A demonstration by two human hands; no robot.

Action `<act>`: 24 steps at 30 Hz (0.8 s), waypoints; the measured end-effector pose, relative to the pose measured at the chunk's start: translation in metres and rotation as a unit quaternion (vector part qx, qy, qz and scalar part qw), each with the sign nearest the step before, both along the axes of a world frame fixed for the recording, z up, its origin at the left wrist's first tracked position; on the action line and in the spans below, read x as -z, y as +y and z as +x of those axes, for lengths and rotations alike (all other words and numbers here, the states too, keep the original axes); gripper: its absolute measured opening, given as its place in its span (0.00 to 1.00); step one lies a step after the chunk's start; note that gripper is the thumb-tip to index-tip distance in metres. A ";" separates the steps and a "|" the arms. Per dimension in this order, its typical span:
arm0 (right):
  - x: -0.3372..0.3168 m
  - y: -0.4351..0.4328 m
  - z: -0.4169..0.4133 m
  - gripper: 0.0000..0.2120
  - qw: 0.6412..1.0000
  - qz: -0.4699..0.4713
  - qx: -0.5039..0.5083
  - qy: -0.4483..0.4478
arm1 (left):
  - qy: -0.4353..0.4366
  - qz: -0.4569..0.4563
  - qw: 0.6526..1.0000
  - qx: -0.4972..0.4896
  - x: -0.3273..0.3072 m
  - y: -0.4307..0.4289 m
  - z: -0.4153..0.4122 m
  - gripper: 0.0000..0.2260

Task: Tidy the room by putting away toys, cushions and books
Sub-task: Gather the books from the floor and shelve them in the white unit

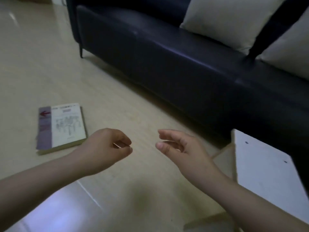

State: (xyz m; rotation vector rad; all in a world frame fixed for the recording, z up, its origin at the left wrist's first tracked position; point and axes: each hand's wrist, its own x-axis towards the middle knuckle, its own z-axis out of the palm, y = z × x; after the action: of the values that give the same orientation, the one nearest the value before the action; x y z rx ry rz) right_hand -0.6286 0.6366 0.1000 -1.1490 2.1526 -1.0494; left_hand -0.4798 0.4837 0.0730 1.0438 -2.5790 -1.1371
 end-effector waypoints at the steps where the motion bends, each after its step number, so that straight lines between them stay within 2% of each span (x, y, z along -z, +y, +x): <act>1: 0.006 -0.019 0.007 0.21 0.999 0.023 -0.028 0.012 | -0.004 0.006 1.000 -0.020 0.007 -0.011 0.020 0.09; 7: 0.040 -0.084 0.044 0.23 0.966 0.161 -0.184 0.081 | -0.045 0.066 0.991 -0.109 0.067 -0.034 0.111 0.04; 10: 0.051 -0.104 0.055 0.23 0.945 0.198 -0.238 0.102 | -0.054 0.093 0.987 -0.117 0.086 -0.030 0.125 0.05; 15: 0.070 -0.128 0.062 0.25 0.893 0.257 -0.335 0.155 | -0.047 0.123 0.973 -0.189 0.111 -0.023 0.136 0.04; 20: 0.100 -0.172 0.076 0.27 0.871 0.226 -0.374 0.225 | -0.035 0.131 0.959 -0.248 0.123 -0.021 0.157 0.05; 24: 0.143 -0.222 0.110 0.30 0.827 0.219 -0.438 0.276 | -0.055 0.116 0.935 -0.330 0.137 -0.023 0.200 0.06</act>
State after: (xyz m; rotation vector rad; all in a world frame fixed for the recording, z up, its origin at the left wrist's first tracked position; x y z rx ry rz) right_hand -0.5190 0.4149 -0.0426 -2.0379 1.6861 0.2087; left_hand -0.2798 0.4610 -0.0640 1.8764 -1.9081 -1.2134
